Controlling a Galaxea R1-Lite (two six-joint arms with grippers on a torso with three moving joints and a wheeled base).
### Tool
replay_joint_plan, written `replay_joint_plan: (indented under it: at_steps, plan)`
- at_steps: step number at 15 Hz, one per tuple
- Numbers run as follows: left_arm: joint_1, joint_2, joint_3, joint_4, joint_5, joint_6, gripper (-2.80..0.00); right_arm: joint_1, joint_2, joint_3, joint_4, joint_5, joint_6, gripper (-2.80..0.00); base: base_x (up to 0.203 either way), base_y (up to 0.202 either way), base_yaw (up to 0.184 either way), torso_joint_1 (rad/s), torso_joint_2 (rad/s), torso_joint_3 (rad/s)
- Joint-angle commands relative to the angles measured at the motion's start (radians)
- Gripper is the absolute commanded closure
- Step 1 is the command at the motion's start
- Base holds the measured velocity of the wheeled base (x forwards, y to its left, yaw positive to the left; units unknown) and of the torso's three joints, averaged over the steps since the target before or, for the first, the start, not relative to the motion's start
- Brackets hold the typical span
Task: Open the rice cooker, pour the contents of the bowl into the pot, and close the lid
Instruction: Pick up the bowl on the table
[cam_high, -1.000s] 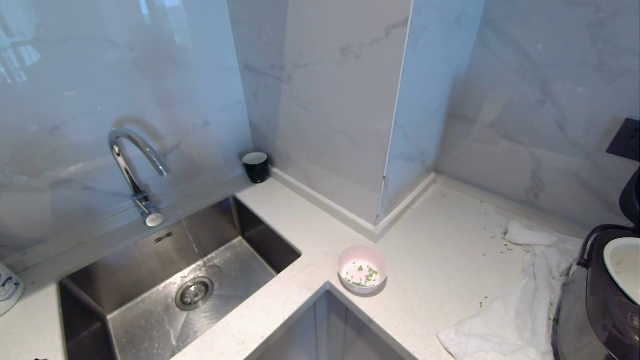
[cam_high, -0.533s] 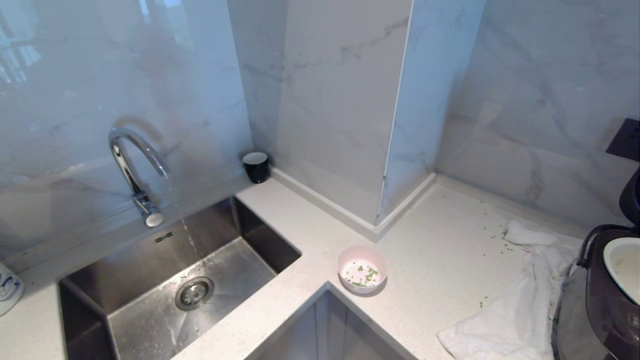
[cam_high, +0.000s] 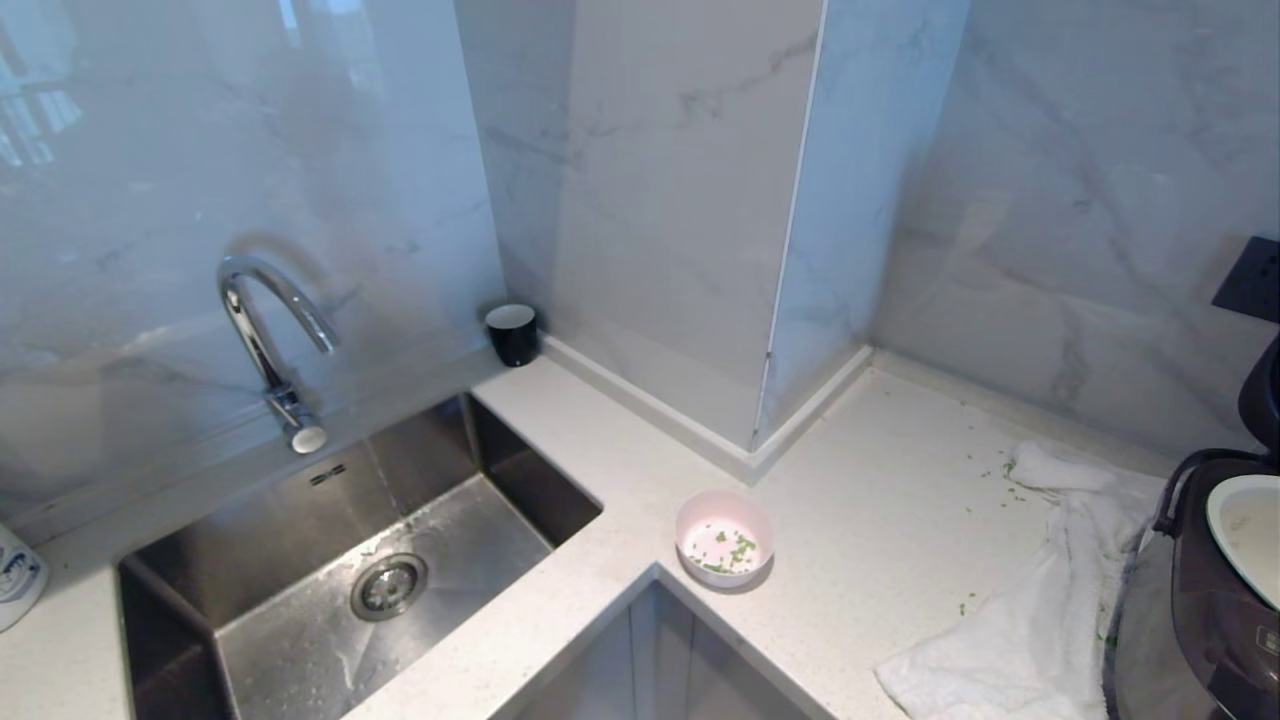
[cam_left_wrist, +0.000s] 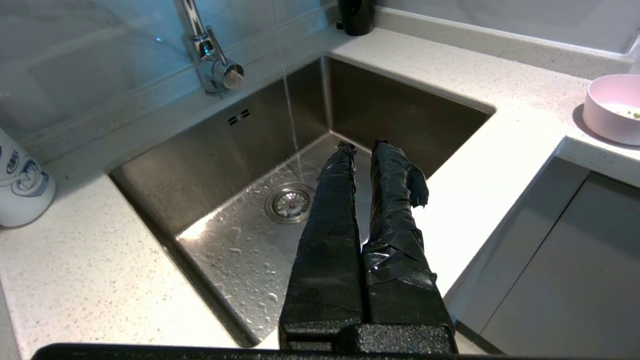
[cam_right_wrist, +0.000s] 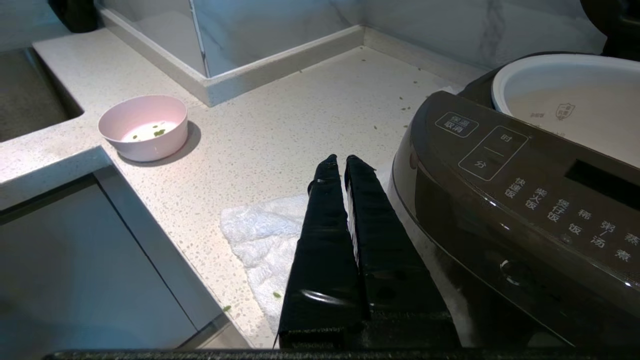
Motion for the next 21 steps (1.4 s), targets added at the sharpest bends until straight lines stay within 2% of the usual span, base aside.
replay_joint_plan:
  at_steps: [1,7,11,21]
  plan:
    - [0.0,0.005,0.002,0.0,-0.002,0.001,0.0,0.0,0.001,0.0,-0.001,-0.003,0.01,0.0,0.0,0.0,0.0,0.0,0.0,0.0]
    - [0.0,0.005,0.002,0.0,-0.002,-0.001,0.0,0.0,0.001,0.0,0.0,-0.006,0.011,0.0,0.0,0.0,0.0,0.0,0.0,0.0]
    - [0.0,0.005,0.002,0.0,0.0,0.022,0.0,0.0,0.003,0.0,-0.001,-0.006,0.01,0.0,0.0,0.0,0.0,0.0,0.0,0.0]
    - [0.0,0.005,0.002,0.0,0.0,0.013,0.0,0.0,0.003,0.0,0.0,-0.006,0.011,0.0,-0.188,-0.024,0.001,0.003,0.0,0.002]
